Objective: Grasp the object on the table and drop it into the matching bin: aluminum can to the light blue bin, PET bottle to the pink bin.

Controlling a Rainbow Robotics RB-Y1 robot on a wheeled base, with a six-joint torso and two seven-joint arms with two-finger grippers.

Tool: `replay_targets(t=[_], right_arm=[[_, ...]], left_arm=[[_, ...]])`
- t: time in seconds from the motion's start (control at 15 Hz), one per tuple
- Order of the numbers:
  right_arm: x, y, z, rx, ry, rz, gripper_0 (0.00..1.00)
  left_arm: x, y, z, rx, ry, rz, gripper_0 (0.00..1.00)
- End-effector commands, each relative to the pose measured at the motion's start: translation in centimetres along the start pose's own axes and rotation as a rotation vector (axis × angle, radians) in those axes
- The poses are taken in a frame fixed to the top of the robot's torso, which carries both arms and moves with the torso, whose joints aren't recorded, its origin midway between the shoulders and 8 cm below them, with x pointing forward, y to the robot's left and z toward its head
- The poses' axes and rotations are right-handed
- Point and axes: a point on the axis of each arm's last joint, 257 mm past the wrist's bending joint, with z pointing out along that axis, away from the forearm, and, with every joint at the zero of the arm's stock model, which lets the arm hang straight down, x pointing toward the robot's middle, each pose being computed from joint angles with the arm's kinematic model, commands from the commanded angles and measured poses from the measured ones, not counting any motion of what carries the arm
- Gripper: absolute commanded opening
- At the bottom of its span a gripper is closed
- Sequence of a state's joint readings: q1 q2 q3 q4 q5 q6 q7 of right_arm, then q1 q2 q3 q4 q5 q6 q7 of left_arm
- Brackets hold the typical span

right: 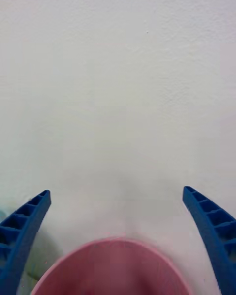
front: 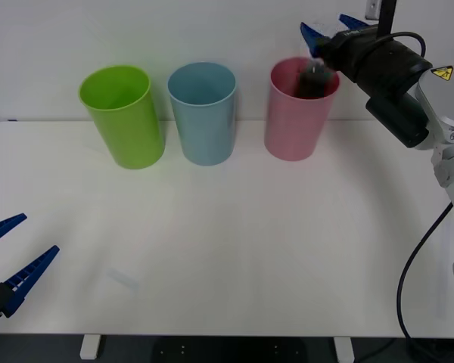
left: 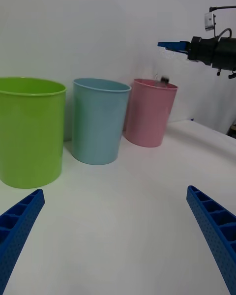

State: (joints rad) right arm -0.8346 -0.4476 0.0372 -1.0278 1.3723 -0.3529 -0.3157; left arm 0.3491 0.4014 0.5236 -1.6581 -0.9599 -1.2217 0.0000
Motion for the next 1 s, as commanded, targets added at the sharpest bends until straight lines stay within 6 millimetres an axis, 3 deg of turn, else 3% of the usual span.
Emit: replay_targets(t=[0.07,0.47,0.73,1.0], right_arm=[[-0.1,0.1,0.0,-0.002,-0.003,0.003,1.0],[-0.6,1.9,-0.5,-0.051,-0.026,0.03,1.0],[-0.8,4.3,-2.6,-0.097,-0.061,0.017,1.0],[0.8,6.9,-5.6,-0.168,-0.055,0.008,1.0]], left_arm=[[0.0,0.0,0.0,0.0,0.0,0.0,1.0],[0.0,0.0,0.0,0.0,0.0,0.0,1.0],[0.0,0.0,0.0,0.0,0.0,0.0,1.0],[0.0,0.0,0.0,0.0,0.0,0.0,1.0]])
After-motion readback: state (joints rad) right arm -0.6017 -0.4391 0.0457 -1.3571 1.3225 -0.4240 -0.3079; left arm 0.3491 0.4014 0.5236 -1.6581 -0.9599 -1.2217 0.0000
